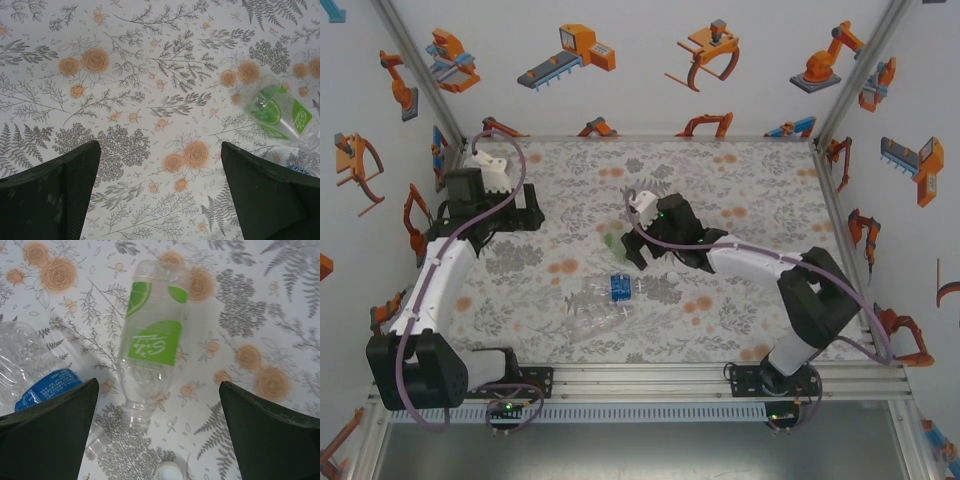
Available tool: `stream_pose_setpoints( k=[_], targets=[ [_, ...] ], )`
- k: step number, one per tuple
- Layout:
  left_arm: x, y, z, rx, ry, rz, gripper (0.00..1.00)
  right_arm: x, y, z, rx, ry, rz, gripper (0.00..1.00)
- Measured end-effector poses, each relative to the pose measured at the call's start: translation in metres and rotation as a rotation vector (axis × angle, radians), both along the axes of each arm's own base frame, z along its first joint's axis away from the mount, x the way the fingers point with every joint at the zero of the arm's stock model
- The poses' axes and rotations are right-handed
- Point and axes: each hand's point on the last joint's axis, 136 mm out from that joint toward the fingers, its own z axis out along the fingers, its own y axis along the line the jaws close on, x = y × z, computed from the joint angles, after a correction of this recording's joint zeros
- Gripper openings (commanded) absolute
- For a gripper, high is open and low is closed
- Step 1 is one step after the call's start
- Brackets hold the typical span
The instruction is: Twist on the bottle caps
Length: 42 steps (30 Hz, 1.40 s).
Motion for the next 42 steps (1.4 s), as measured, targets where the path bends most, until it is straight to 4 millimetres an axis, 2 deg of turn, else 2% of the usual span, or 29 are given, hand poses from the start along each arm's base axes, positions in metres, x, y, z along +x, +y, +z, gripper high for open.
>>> stream_pose_setpoints(
  k=[4, 9, 13, 21, 29, 35, 42],
  targets=[
    [-0.001, 0.000, 0.005, 0.003, -0.017, -0.002, 0.97, 0.003, 0.013, -0.021, -0.015, 0.043, 0.000, 0.92],
    [-0.003, 0.000, 0.009, 0.001, -0.026, -0.004, 0.97, 0.005, 0.017, -0.050, -0.033, 0.088, -0.015, 0.89],
    [-0.003, -0.001, 0.010, -0.002, -0.030, -0.008, 0.97, 0.005, 0.018, -0.062, -0.049, 0.102, -0.019, 0.86],
    [-0.004, -0.003, 0.012, -0.011, -0.033, -0.019, 0.97, 0.011, 0.020, -0.063, -0.041, 0.072, -0.036, 0.78],
    [-0.005, -0.005, 0.012, -0.016, -0.032, -0.025, 0.97, 0.014, 0.017, -0.074, -0.057, 0.066, -0.051, 0.72],
    [-0.005, -0.005, 0.012, -0.017, -0.033, -0.027, 0.97, 0.016, 0.017, -0.074, -0.057, 0.053, -0.056, 0.58],
    [-0.006, -0.008, 0.013, -0.028, -0.033, -0.043, 0.98, 0.014, 0.012, -0.072, -0.078, 0.017, -0.042, 0.52]
  ],
)
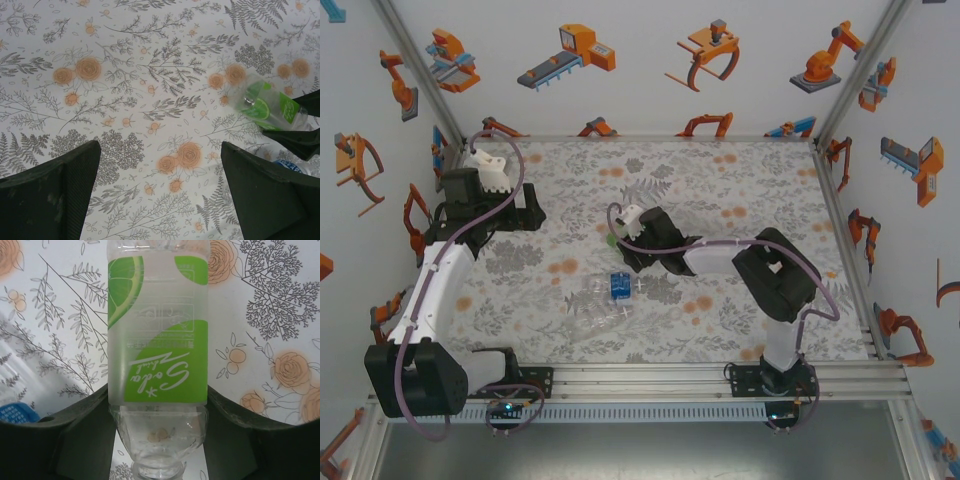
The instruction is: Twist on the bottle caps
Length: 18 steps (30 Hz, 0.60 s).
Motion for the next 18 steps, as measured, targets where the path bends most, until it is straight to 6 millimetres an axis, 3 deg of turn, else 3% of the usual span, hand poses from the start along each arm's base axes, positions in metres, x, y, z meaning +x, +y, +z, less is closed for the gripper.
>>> stream_pose_setpoints(
  k=[4, 9, 13, 18],
  targets=[
    [-0.002, -0.009, 0.001, -0.018, -0.002, -0.044, 0.98, -0.003, -0.009, 0.014, -0.053, -0.068, 0.037, 0.51],
    [-0.013, -0.036, 0.006, -0.032, 0.000, -0.178, 0.97, -0.009, -0.019, 0.063, -0.126, -0.247, 0.145, 0.51],
    [-0.025, -0.066, 0.024, -0.049, -0.026, -0.318, 0.97, -0.021, -0.028, 0.102, -0.201, -0.403, 0.266, 0.49],
    [-0.039, -0.100, 0.057, -0.098, -0.052, -0.490, 0.97, -0.040, -0.042, 0.131, -0.322, -0.566, 0.422, 0.48]
  ],
)
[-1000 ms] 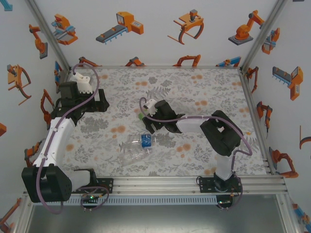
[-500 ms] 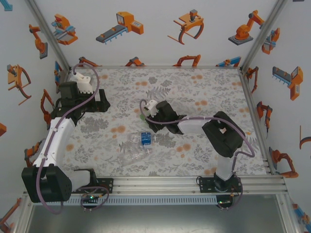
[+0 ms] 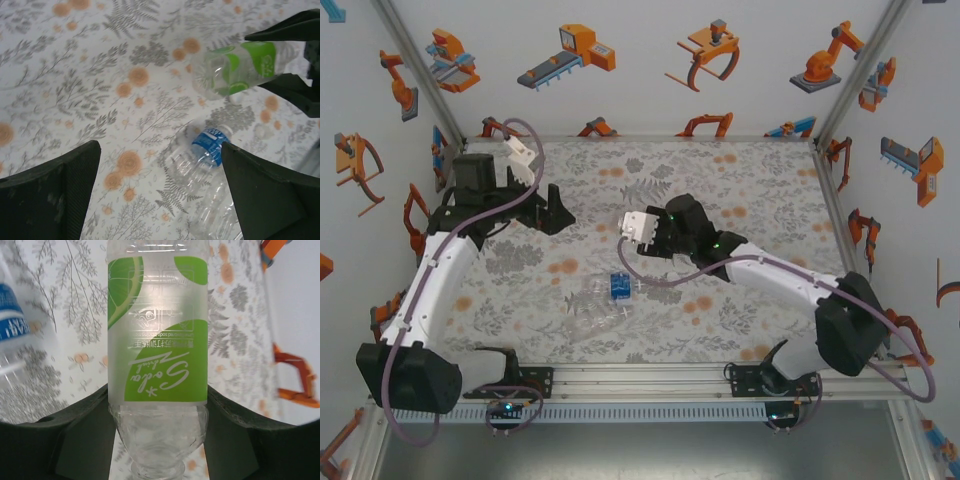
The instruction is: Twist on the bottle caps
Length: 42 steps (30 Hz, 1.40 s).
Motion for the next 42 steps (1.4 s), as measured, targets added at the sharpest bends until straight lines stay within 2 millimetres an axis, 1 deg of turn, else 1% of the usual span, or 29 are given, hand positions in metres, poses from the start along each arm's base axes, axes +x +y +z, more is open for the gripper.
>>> stream_pose_setpoints(
  k=[2, 4, 5, 8, 11, 17, 23, 28, 32, 37, 42],
  targets=[
    [-0.008, -0.015, 0.010, -0.007, -0.004, -0.070, 0.97, -0.009, -0.003, 0.008, -0.052, -0.061, 0.060, 0.48],
    [-0.019, -0.034, 0.018, -0.010, -0.004, -0.155, 0.97, -0.020, -0.003, 0.019, -0.089, -0.131, 0.125, 0.48],
    [-0.028, -0.046, 0.021, -0.012, -0.003, -0.207, 0.97, -0.025, -0.003, 0.026, -0.102, -0.169, 0.156, 0.47],
    [-0.049, -0.072, 0.029, -0.017, 0.008, -0.324, 0.97, -0.042, 0.000, 0.043, -0.131, -0.265, 0.239, 0.46],
    [-0.065, -0.092, 0.036, -0.016, 0.024, -0.417, 0.97, -0.059, 0.004, 0.057, -0.151, -0.353, 0.320, 0.45],
    [-0.093, -0.121, 0.038, 0.011, 0.051, -0.554, 0.99, -0.088, 0.013, 0.074, -0.168, -0.462, 0.441, 0.44],
    [-0.124, -0.135, 0.034, 0.045, 0.067, -0.660, 1.00, -0.106, 0.021, 0.087, -0.161, -0.514, 0.510, 0.44],
    [-0.135, -0.139, 0.032, 0.065, 0.087, -0.702, 0.98, -0.120, 0.029, 0.103, -0.138, -0.564, 0.557, 0.44],
    [-0.140, -0.145, 0.027, 0.085, 0.113, -0.733, 0.92, -0.129, 0.035, 0.110, -0.131, -0.593, 0.588, 0.44],
    [-0.146, -0.151, 0.014, 0.126, 0.173, -0.784, 0.82, -0.138, 0.039, 0.113, -0.135, -0.625, 0.620, 0.44],
    [-0.150, -0.152, 0.003, 0.156, 0.229, -0.806, 0.74, -0.137, 0.039, 0.112, -0.151, -0.641, 0.620, 0.44]
  ],
)
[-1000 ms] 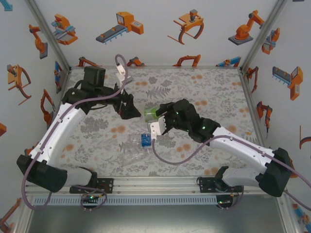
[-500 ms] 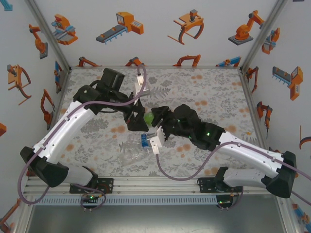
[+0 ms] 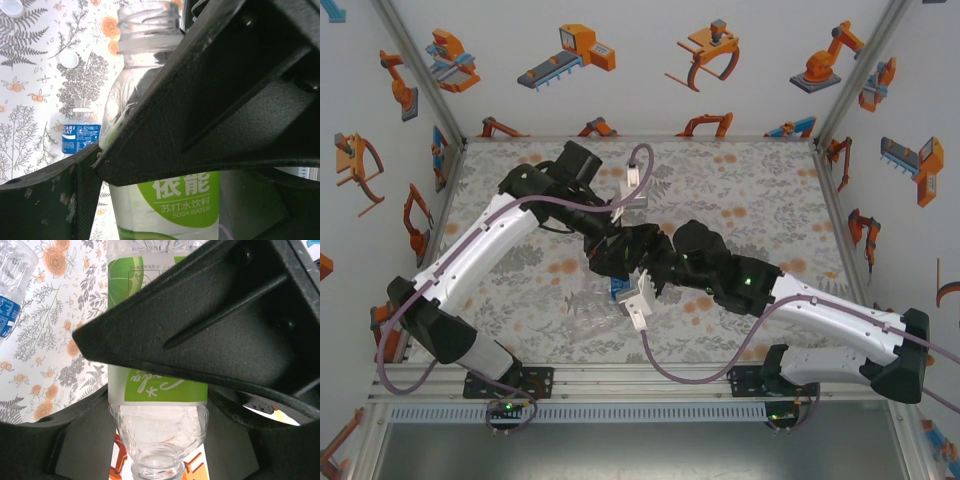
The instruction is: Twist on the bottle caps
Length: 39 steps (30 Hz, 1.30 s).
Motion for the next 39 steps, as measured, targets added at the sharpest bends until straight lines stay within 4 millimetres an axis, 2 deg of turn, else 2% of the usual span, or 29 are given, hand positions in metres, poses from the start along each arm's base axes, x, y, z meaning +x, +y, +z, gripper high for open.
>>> stream_pose_setpoints(
  k=[5, 8, 11, 14, 16, 20, 24, 28, 31, 35, 39],
  targets=[
    [-0.005, 0.003, -0.004, 0.020, 0.018, -0.013, 0.64, 0.001, 0.001, -0.001, -0.005, -0.009, 0.001, 0.46],
    [-0.005, 0.005, -0.005, 0.030, 0.013, -0.013, 0.56, 0.000, 0.001, -0.002, -0.008, -0.012, 0.006, 0.51],
    [-0.004, 0.005, -0.006, 0.034, -0.002, -0.021, 0.49, 0.001, 0.002, -0.002, -0.010, -0.013, 0.001, 0.60],
    [-0.005, 0.006, -0.007, 0.033, -0.009, -0.032, 0.45, 0.006, 0.002, 0.000, -0.004, -0.030, -0.021, 0.78],
    [-0.004, 0.007, -0.007, 0.027, -0.009, -0.032, 0.42, 0.009, 0.000, 0.001, -0.003, -0.036, -0.043, 0.85],
    [0.000, 0.009, -0.012, 0.024, -0.004, -0.022, 0.40, 0.018, -0.004, -0.002, -0.001, -0.019, -0.090, 0.88],
    [0.011, 0.012, -0.026, 0.025, 0.002, 0.012, 0.39, 0.030, -0.012, -0.002, 0.044, 0.038, -0.158, 0.88],
    [0.032, 0.016, -0.036, 0.010, -0.029, 0.087, 0.39, 0.047, -0.027, 0.008, 0.144, 0.151, -0.268, 0.88],
    [0.047, 0.021, -0.036, -0.022, -0.078, 0.156, 0.38, 0.063, -0.040, 0.018, 0.269, 0.294, -0.372, 0.88],
    [0.067, 0.024, -0.023, -0.131, -0.185, 0.267, 0.38, 0.083, -0.054, 0.033, 0.456, 0.521, -0.514, 0.90],
    [0.077, 0.022, -0.006, -0.263, -0.261, 0.354, 0.36, 0.097, -0.063, 0.054, 0.662, 0.755, -0.608, 0.89]
  ],
)
